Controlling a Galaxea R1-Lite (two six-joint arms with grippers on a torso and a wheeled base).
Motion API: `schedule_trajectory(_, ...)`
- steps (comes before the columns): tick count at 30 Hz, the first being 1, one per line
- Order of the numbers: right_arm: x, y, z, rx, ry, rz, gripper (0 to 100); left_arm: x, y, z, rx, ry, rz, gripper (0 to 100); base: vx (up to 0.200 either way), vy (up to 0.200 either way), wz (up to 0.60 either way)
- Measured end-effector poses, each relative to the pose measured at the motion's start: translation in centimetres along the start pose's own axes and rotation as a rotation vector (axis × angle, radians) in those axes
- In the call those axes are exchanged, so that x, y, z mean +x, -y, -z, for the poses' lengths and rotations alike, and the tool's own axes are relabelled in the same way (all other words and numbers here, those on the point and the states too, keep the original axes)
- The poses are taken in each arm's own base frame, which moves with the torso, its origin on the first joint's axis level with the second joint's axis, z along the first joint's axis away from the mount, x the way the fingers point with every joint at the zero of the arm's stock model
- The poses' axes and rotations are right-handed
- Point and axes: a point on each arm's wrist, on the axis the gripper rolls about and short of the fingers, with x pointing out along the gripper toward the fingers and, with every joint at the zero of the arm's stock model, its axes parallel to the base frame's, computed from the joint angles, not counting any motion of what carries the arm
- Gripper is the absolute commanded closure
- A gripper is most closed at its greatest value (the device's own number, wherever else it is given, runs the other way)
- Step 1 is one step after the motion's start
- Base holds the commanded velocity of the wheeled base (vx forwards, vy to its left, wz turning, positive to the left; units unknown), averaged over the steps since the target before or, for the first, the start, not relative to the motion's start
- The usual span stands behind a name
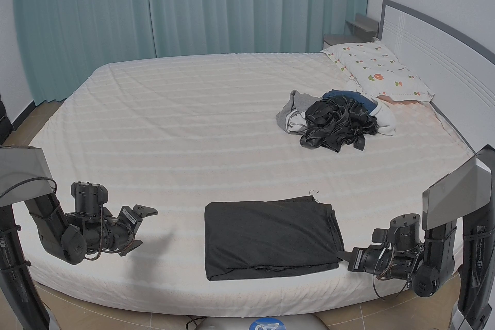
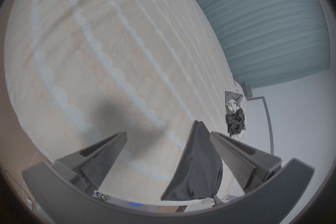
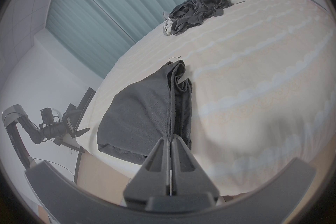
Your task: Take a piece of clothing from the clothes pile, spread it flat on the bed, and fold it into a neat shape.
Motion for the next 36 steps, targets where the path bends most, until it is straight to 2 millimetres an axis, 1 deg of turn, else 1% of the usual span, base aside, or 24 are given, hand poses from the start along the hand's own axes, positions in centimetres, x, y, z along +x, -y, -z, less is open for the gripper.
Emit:
schedule_trajectory(3,-0.1,0.2,-0.3,0.004,0.013,0.005,0,0.0,0.0,0.0,0.0,0.003,-0.001,0,0.0,0.0,0.0)
schedule_trajectory(5,-0.3,0.3,-0.9,0.009,0.037,0.004,0,0.0,0.0,0.0,0.001,0.003,0.0,0,0.2,0.0,0.0)
schedule_trajectory(9,-0.5,0.5,-2.6,0.02,0.114,-0.004,0,0.0,0.1,-0.1,0.001,0.003,0.001,0,0.2,0.0,0.0)
schedule_trajectory(11,-0.1,0.5,-3.7,0.021,0.156,-0.016,0,0.0,0.1,-0.1,0.001,0.003,0.001,0,0.0,0.0,0.0)
schedule_trajectory(12,0.0,0.4,-3.9,0.022,0.163,-0.019,0,0.0,0.1,-0.1,0.001,0.003,0.002,0,0.0,0.0,0.0)
schedule_trajectory(14,0.9,0.5,-4.8,0.03,0.188,-0.026,0,0.1,0.1,-0.1,0.001,0.004,0.001,0,0.0,0.0,0.0)
schedule_trajectory(19,3.3,0.7,-6.1,0.059,0.191,-0.03,0,0.2,0.0,-0.1,0.001,0.005,-0.002,0,0.0,0.0,0.0)
schedule_trajectory(22,4.8,0.7,-6.7,0.128,0.191,-0.041,0,0.2,0.0,-0.1,0.001,0.007,-0.004,0,0.0,0.0,0.0)
schedule_trajectory(25,6.2,0.6,-6.8,0.214,0.172,-0.051,0,0.3,0.0,0.0,0.005,0.013,-0.009,0,0.0,0.0,0.0)
schedule_trajectory(28,7.3,0.6,-6.8,0.231,0.161,-0.054,0,0.5,0.1,0.1,0.013,0.028,-0.005,0,0.0,0.0,0.0)
schedule_trajectory(32,8.2,0.9,-6.7,0.236,0.154,-0.054,0,0.7,0.3,0.3,0.028,0.038,0.02,0,0.0,0.0,0.0)
schedule_trajectory(33,8.4,1.0,-6.6,0.24,0.149,-0.051,100,0.7,0.2,0.3,0.028,0.037,0.019,0,0.0,0.0,0.0)
schedule_trajectory(36,8.8,1.2,-6.6,0.248,0.144,-0.047,100,0.8,0.1,0.4,0.029,0.035,0.016,0,0.0,0.0,0.0)
